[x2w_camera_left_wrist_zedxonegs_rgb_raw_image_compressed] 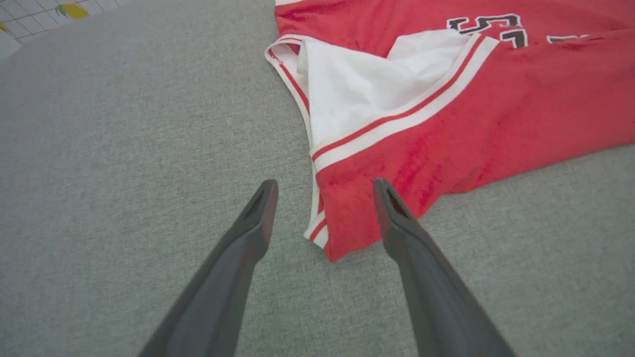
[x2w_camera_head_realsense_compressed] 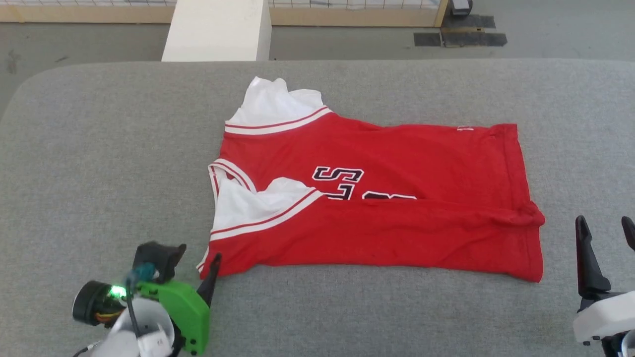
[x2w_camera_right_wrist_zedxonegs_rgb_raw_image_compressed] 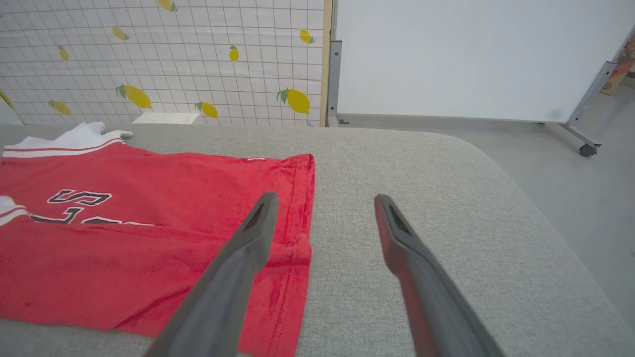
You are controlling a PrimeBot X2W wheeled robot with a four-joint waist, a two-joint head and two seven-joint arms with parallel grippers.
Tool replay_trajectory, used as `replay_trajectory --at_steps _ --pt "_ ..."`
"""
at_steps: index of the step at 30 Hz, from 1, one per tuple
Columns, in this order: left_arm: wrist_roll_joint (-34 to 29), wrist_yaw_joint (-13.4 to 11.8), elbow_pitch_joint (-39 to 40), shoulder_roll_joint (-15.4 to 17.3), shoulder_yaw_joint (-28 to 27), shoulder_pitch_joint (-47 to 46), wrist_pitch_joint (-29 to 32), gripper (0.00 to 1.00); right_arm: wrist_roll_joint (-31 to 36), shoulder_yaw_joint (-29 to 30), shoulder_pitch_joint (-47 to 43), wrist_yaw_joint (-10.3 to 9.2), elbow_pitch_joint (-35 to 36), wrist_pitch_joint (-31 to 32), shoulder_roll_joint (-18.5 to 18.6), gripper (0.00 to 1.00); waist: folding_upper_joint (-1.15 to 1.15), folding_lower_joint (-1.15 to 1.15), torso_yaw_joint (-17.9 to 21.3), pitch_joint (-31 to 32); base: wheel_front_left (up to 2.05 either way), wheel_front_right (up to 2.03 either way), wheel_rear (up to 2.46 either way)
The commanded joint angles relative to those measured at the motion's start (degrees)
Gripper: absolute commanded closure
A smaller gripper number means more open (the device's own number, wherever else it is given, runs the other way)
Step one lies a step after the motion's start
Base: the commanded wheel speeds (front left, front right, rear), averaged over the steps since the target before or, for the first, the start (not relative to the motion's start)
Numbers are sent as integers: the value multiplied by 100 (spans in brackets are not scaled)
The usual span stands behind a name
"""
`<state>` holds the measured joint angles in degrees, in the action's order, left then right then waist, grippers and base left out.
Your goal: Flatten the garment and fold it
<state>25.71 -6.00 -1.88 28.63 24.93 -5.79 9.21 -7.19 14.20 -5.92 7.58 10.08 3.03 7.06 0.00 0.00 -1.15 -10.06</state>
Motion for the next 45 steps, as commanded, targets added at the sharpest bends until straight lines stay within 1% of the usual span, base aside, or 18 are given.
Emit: replay_trajectory --at_steps 1,8,9,10,11,15,18,22,23,25,28,30,37,38,39,40,42,45 --pt "185 166 -369 -16 70 -272 289 0 -31 0 25 -9 13 54 34 0 0 0 70 -84 0 0 0" --pt "539 580 -1260 -144 316 -562 964 0 -51 14 5 -9 16 125 77 0 0 0 162 -180 0 0 0" --pt "562 608 -1330 -168 338 -587 999 28 -52 10 5 -9 15 134 84 0 0 0 167 -183 0 0 0" --pt "555 660 -1404 -180 385 -617 1013 80 -51 0 5 -9 12 147 96 0 0 0 173 -180 0 0 0" --pt "562 700 -1468 -195 419 -631 1030 100 -45 -14 8 -9 7 164 111 0 0 0 177 -173 0 0 0" --pt "641 794 -1609 -289 456 -629 939 100 -74 -228 92 -9 -42 337 279 0 0 0 182 -78 0 0 0" --pt "626 713 -1545 -268 365 -597 706 100 -339 -450 285 -9 -102 678 477 0 0 0 181 -2 0 0 0" --pt "676 486 -1274 -246 133 -456 369 100 -781 -585 600 -9 -301 1565 677 0 0 0 173 30 0 0 0" --pt "675 431 -1168 -247 102 -415 311 100 -859 -613 647 -9 -414 1924 751 0 0 0 147 15 0 0 0" --pt "674 363 -981 -265 82 -360 252 100 -977 -666 682 -9 -628 2606 881 0 0 0 88 -37 0 0 0" --pt "636 313 -748 -285 125 -362 273 100 -1060 -832 712 -9 -812 3249 1099 0 0 0 -15 -151 0 0 0" --pt "611 287 -602 -307 152 -419 299 100 -1117 -922 743 -9 -935 3410 1218 0 0 0 -99 -253 0 0 0" --pt "565 224 -411 -354 199 -607 377 100 -1259 -1121 943 -9 -1574 3494 1197 0 0 0 -251 -472 0 0 0" --pt "565 221 -411 -360 202 -621 381 100 -1284 -1151 966 -9 -1639 3511 1189 41 0 0 -257 -478 0 0 0" --pt "567 217 -414 -368 208 -645 390 100 -1319 -1202 1011 -9 -1754 3522 1184 97 0 0 -270 -485 0 0 0" --pt "574 211 -419 -375 207 -658 395 100 -1344 -1244 1036 -9 -1830 3542 1183 100 0 0 -276 -481 0 0 0" --pt "600 203 -436 -383 197 -677 404 100 -1424 -1367 1072 -9 -1955 3613 1219 100 0 0 -279 -452 0 0 0" --pt "666 205 -440 -349 161 -670 445 100 -1593 -1305 1158 -9 -2029 3618 1188 100 0 0 -242 -353 0 0 0"
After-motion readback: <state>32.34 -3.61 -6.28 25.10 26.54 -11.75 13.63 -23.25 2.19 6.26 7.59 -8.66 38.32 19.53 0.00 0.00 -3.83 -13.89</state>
